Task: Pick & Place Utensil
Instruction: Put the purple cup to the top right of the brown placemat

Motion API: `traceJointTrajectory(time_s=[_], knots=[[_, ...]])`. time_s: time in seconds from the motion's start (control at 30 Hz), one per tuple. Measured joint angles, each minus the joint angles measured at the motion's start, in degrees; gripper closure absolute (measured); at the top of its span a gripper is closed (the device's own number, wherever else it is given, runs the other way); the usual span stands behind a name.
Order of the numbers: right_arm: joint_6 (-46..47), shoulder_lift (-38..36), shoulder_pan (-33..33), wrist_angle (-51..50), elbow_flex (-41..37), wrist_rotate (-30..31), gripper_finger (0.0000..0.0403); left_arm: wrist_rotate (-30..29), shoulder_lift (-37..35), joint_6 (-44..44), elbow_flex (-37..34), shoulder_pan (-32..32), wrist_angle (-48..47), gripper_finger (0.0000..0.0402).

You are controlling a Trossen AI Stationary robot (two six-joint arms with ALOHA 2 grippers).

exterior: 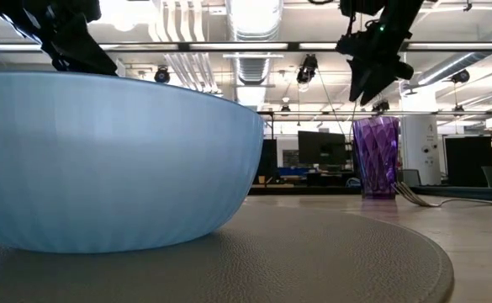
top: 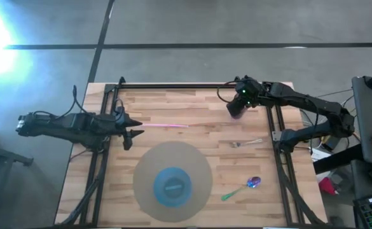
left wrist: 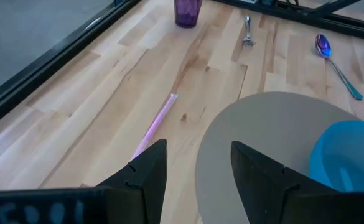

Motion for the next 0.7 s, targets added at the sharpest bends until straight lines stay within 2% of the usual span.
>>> traceJointTrajectory(time_s=[0.7], knots=[[-1.8, 8.5, 0.0, -5.0, 0.0, 0.1, 0.0226, 0.0, 0.2, -0.1, 0.0, 0.0, 0.1, 0.0232]])
